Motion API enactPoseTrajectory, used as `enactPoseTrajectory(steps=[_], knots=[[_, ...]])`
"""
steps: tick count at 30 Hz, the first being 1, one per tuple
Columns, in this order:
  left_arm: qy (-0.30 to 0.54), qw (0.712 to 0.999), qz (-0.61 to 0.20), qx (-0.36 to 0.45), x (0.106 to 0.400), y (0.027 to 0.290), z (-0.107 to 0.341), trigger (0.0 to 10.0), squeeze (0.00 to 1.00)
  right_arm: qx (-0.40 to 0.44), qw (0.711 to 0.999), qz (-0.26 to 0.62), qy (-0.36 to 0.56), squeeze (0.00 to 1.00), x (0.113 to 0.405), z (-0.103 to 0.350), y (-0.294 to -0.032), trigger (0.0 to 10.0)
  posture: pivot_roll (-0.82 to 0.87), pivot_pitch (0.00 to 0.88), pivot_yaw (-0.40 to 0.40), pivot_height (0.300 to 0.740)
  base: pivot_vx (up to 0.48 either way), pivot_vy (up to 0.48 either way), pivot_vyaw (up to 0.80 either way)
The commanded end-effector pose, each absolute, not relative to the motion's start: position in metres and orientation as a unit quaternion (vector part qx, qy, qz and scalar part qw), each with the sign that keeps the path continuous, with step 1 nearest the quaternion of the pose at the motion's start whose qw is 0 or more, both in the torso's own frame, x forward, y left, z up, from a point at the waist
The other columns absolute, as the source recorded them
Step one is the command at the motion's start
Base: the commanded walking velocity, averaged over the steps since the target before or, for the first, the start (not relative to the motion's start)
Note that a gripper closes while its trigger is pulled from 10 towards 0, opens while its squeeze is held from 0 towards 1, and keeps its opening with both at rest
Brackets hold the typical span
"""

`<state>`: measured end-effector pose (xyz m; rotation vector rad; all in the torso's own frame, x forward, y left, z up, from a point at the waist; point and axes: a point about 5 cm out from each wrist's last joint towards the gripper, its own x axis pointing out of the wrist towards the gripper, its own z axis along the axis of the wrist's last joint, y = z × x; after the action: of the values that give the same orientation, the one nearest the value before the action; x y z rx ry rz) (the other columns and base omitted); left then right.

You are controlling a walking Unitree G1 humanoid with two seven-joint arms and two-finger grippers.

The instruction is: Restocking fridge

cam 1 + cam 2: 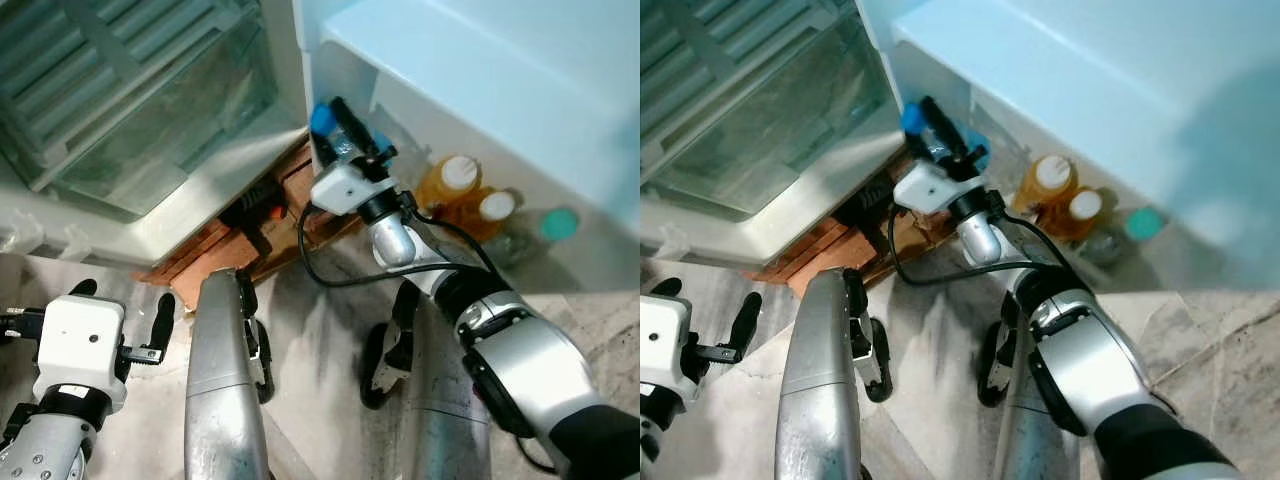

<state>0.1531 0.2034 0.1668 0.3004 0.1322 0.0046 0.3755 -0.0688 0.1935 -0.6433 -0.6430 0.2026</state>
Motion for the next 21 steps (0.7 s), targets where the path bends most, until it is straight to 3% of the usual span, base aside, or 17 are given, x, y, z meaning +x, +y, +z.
enactPoseTrajectory(steps=[1, 2, 9, 10, 13, 21], knots=[[0.084, 0.985, 0.006, 0.153, 0.15, 0.206, 0.163, 10.0, 0.0, -0.284, 0.928, 0.086, -0.226, 0.0, 0.375, 0.166, -0.083, 10.0, 0.37, 0.609, 0.044, 0.558, 0.0, 0.0, 0.0], [0.084, 0.985, 0.005, 0.152, 0.151, 0.205, 0.162, 10.0, 0.0, -0.249, 0.949, 0.06, -0.183, 0.0, 0.379, 0.161, -0.094, 10.0, 0.36, 0.603, 0.042, 0.558, 0.0, 0.0, 0.0], [0.076, 0.986, -0.001, 0.149, 0.16, 0.204, 0.16, 10.0, 0.0, -0.166, 0.98, 0.006, -0.111, 0.0, 0.384, 0.153, -0.122, 10.0, 0.34, 0.571, 0.046, 0.558, 0.0, 0.0, 0.0], [0.073, 0.986, -0.003, 0.149, 0.162, 0.203, 0.16, 10.0, 0.0, -0.15, 0.983, 0.002, -0.105, 1.0, 0.385, 0.153, -0.126, 10.0, 0.34, 0.566, 0.046, 0.558, 0.0, 0.0, 0.0], [0.068, 0.987, -0.004, 0.148, 0.168, 0.203, 0.158, 10.0, 0.0, -0.131, 0.986, -0.001, -0.105, 1.0, 0.387, 0.157, -0.13, 10.0, 0.34, 0.55, 0.047, 0.558, 0.0, 0.0, 0.0], [0.041, 0.988, -0.006, 0.149, 0.189, 0.203, 0.161, 10.0, 0.0, -0.187, 0.961, 0.032, -0.201, 1.0, 0.392, 0.195, -0.122, 10.0, 0.31, 0.472, 0.04, 0.558, 0.0, 0.0, 0.0]])
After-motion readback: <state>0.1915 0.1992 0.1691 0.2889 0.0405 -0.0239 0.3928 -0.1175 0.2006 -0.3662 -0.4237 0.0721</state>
